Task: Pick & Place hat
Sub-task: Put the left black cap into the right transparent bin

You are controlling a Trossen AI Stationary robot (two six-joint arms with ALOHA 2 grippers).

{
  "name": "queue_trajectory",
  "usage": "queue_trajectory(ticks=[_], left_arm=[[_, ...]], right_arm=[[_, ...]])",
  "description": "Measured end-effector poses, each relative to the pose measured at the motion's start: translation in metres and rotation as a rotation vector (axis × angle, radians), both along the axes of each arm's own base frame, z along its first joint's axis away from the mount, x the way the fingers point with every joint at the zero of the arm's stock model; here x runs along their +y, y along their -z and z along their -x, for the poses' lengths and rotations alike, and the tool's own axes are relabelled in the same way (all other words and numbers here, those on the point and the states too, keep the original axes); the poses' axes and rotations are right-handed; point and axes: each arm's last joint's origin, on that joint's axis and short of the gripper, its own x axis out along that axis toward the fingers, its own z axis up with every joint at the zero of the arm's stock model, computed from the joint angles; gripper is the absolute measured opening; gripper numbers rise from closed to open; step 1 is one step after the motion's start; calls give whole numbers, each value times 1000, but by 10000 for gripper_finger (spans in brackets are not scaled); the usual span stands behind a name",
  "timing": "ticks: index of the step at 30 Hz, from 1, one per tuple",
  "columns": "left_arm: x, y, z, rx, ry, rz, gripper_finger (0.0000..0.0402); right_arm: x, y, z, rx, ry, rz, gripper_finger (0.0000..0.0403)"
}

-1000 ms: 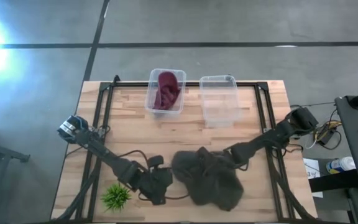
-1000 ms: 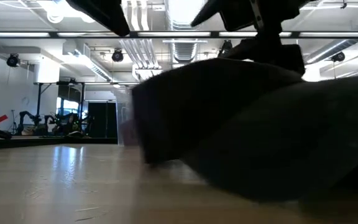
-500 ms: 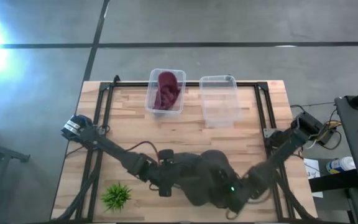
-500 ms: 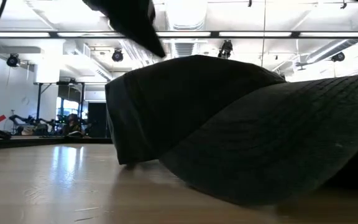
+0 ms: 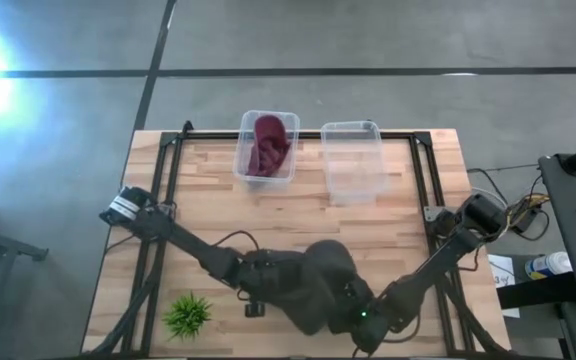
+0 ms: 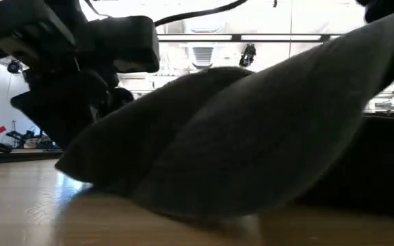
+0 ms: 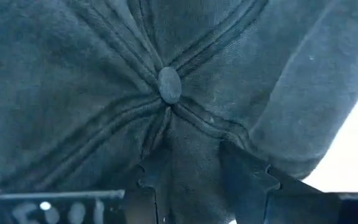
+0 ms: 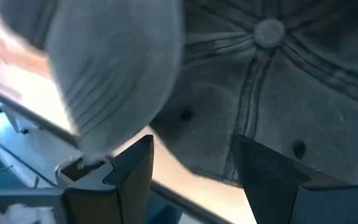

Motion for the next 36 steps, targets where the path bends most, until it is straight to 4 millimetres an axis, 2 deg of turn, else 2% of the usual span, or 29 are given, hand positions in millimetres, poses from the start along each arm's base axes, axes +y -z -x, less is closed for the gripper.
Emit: queue_trajectory(ticks=[3,9,13,21,32,36], left_arm=[[0,5,0,-43,-35,54,128],[-1,4,-2,-76,-61,93,128],[-1,4,-2,-76,-62,94,128],[-1,5,-1,-68,-83,104,128],[-1,5,-1,-67,-87,107,128],[-1,6,-1,-67,-87,107,128]], right_arm=[[-3,4,-7,-42,26,27,215],[-6,-4,-22,-168,14,31,215],[-8,-11,-18,-160,6,30,215],[-9,-12,-1,-11,-52,28,215],[5,-22,14,-22,-123,-21,215],[4,-18,12,-29,-106,6,215]])
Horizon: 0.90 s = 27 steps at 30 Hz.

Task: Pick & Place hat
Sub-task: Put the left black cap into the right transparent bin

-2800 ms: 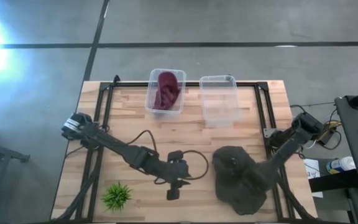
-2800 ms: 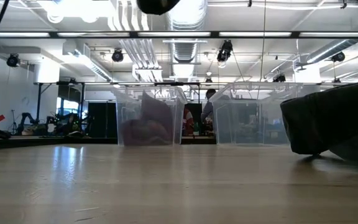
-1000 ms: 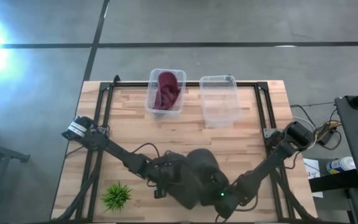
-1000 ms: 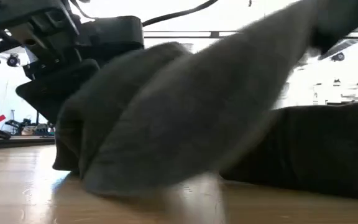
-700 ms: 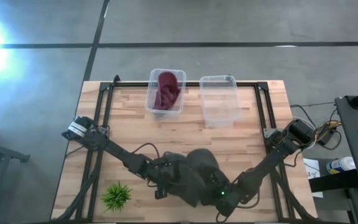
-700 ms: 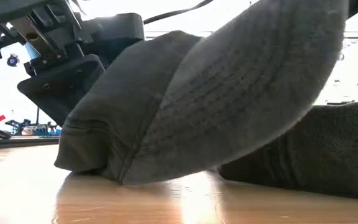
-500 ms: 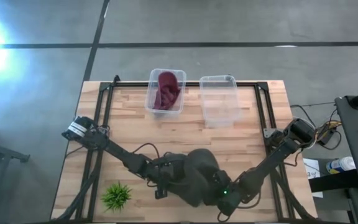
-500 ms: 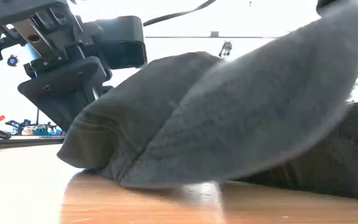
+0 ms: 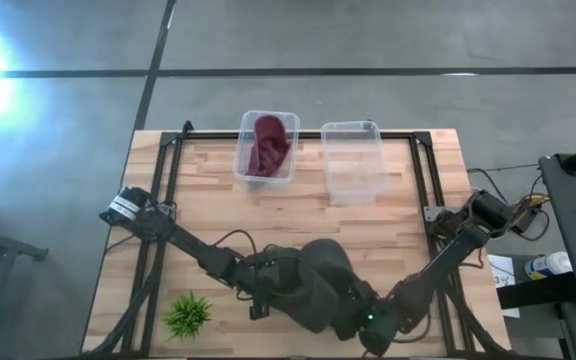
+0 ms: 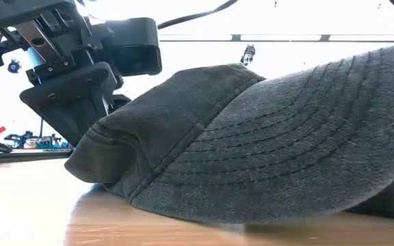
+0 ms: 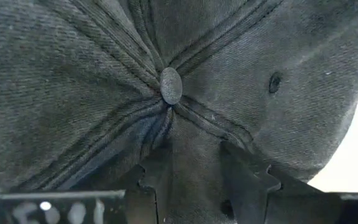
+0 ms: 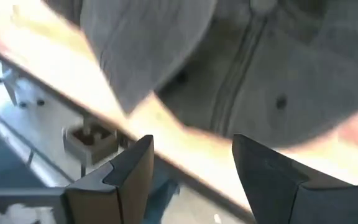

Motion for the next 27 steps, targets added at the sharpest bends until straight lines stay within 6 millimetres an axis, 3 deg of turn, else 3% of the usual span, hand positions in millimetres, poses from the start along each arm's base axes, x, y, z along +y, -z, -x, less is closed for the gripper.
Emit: queue_trajectory(ticks=[27], left_arm=[[-3,-5,-6,-62,-28,57,128]], right_arm=[[-23,17,-26,-175,39,51,215]])
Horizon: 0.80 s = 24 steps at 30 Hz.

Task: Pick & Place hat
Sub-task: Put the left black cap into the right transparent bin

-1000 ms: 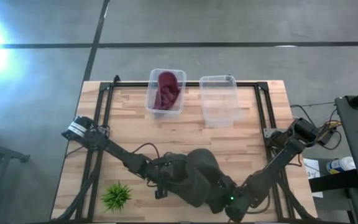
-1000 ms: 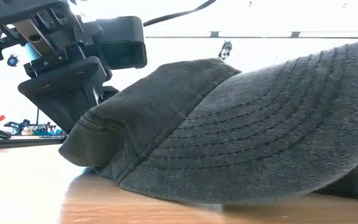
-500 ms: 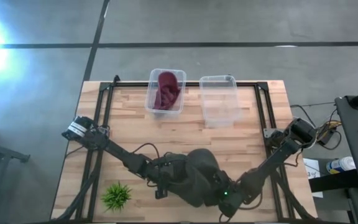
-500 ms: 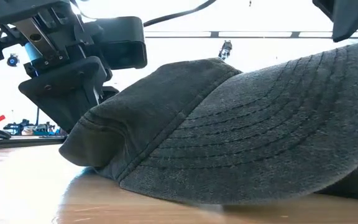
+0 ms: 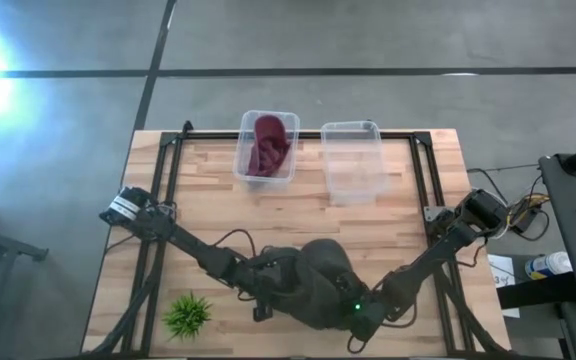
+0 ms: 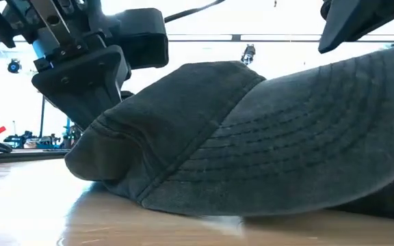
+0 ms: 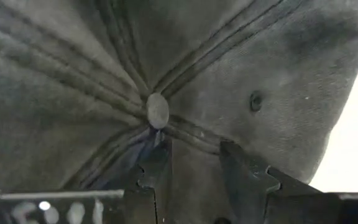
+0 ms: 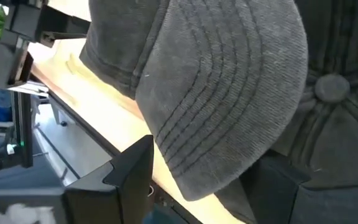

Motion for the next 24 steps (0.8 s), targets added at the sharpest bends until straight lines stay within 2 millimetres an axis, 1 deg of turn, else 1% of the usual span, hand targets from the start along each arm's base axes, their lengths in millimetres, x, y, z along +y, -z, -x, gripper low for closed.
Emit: queue_trajectory(ticks=[3,5,7,10,12,14,16,18,20,22,24], left_arm=[[-1,-4,-2,-12,-1,6,128],[-2,-7,-5,-24,-1,11,128],[-3,-14,-9,-44,-9,19,128],[-6,-32,-14,-89,-18,35,128],[-6,-49,-16,-118,-24,14,128],[-3,-66,-13,-115,-44,-47,128],[2,-87,-8,-116,-77,-115,128],[9,-113,1,-135,-118,-175,128],[16,-141,12,-166,-160,-218,128],[23,-167,25,-205,-197,-240,128],[29,-192,39,-268,-241,-234,128]], right_arm=[[-1,-3,-3,-15,-28,22,212],[-1,-7,-7,-29,-52,42,203],[-1,-13,-11,-49,-73,61,183],[0,-24,-16,-84,-96,103,138],[-1,-31,-18,-97,-110,131,101],[-2,-37,-18,-87,-111,172,62],[-4,-43,-18,-70,-118,230,26],[-6,-53,-17,-55,-121,279,17],[-10,-67,-16,-52,-122,333,15],[-16,-88,-13,-65,-109,393,14],[-23,-113,-7,-100,-84,470,14]])
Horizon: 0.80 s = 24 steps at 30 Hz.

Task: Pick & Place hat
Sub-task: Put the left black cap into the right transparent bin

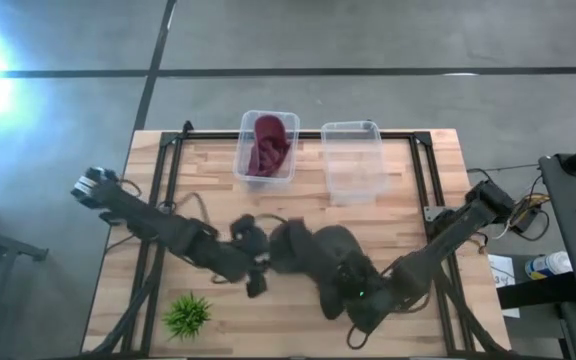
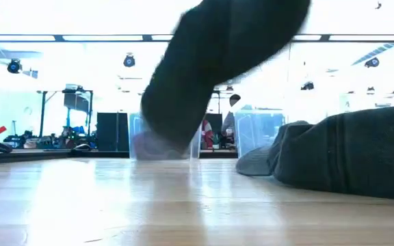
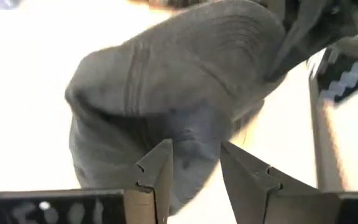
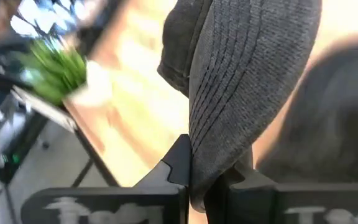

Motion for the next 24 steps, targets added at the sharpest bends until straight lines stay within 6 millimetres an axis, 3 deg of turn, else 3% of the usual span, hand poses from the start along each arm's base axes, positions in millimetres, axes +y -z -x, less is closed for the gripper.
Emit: queue_trajectory(ticks=[4,7,9,13,17,24], left_arm=[[14,-40,30,-157,-66,26,128],[24,-55,45,-221,-113,26,128],[28,-60,52,-244,-136,23,128],[31,-61,57,-229,-131,-14,128],[34,-46,57,-102,-142,-66,128],[44,-10,48,44,-126,-18,128]], right_arm=[[-21,-61,19,-137,66,173,13],[-43,-98,37,-182,139,329,13],[-65,-112,47,-147,192,404,13],[-121,-117,62,76,325,321,13],[-168,-109,70,310,387,176,13],[-252,-102,71,380,293,-35,13]])
